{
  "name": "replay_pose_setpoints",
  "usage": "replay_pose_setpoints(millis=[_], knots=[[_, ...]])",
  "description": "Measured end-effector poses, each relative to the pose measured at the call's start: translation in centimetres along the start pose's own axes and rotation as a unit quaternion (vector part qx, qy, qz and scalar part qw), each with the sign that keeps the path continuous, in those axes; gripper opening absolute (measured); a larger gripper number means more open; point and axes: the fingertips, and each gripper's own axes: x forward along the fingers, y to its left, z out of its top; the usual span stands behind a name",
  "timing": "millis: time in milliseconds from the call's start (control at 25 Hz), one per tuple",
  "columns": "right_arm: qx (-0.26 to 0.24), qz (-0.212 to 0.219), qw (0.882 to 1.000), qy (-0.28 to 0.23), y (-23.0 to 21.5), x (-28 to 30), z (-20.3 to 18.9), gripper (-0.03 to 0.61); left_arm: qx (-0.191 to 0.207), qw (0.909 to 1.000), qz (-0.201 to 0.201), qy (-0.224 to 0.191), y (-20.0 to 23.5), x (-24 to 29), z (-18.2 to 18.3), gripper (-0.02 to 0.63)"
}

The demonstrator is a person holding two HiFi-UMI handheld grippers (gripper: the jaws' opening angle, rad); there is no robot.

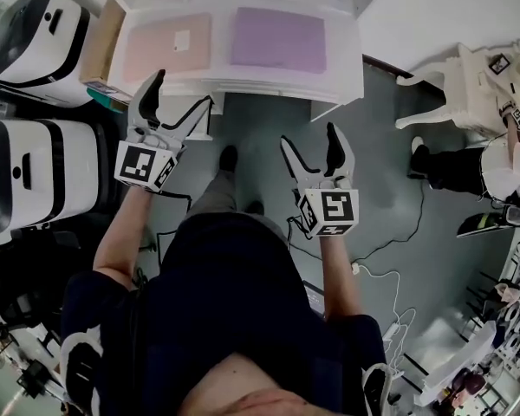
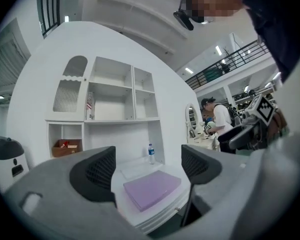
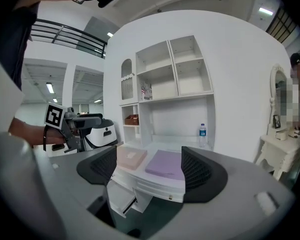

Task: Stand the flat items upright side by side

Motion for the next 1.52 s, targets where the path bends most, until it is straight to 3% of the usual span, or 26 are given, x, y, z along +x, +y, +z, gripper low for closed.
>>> replay_pose_setpoints(millis=[320, 640, 960, 1200, 1360, 1520], knots=[[0.03, -0.06, 0.998, 0.012, -0.9, 7.4, 0.6, 0.401, -0.007, 0.9966, -0.082, 0.001, 5.5, 7.0, -1.2, 0.423], [0.056, -0.104, 0.993, 0.022, -3.2, 11.4, -0.3, 0.402, -0.01, 0.989, -0.147, 0.011, 6.8, 13.8, -3.1, 0.425], [0.065, -0.092, 0.993, 0.033, -6.4, 13.0, -1.0, 0.4, -0.007, 0.9868, -0.16, 0.023, 5.9, 19.7, -3.7, 0.425], [0.104, -0.068, 0.992, 0.039, -8.4, 15.0, -2.2, 0.399, -0.016, 0.9843, -0.172, 0.037, 5.5, 23.6, -4.8, 0.425], [0.162, -0.049, 0.984, 0.051, -10.1, 16.5, -4.3, 0.399, -0.02, 0.9746, -0.214, 0.065, 4.3, 27.1, -7.2, 0.425], [0.222, -0.041, 0.972, 0.059, -11.1, 18.1, -6.1, 0.402, -0.025, 0.9563, -0.273, 0.101, 3.6, 30.2, -9.7, 0.425]])
